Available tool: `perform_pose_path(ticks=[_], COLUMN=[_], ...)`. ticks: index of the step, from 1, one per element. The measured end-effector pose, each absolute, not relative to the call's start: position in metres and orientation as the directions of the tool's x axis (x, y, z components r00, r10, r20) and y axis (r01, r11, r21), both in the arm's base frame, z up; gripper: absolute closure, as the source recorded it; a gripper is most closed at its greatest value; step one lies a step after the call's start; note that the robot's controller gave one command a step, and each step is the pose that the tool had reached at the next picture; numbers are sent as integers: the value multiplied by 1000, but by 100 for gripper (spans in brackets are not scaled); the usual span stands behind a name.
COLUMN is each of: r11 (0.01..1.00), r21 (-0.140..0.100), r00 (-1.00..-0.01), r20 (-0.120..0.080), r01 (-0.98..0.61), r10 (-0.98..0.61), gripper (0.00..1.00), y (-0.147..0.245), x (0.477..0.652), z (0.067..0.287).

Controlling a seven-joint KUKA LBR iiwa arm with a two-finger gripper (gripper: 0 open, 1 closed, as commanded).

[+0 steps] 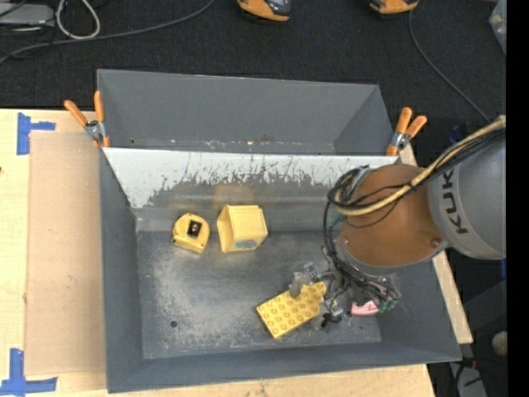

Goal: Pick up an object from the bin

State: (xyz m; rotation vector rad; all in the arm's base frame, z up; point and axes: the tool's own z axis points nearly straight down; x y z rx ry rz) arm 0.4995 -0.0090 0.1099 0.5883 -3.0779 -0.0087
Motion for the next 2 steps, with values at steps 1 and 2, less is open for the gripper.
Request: perform_pose_path(ticks=[1,2], r11=[930,930], r21=[8,7], r00=[-930,-930], r20=[8,5], r01=[-367,-367], r10=[-367,-367], gripper=[100,100], y=[-8,-8], x=[499,500], z=[155,196])
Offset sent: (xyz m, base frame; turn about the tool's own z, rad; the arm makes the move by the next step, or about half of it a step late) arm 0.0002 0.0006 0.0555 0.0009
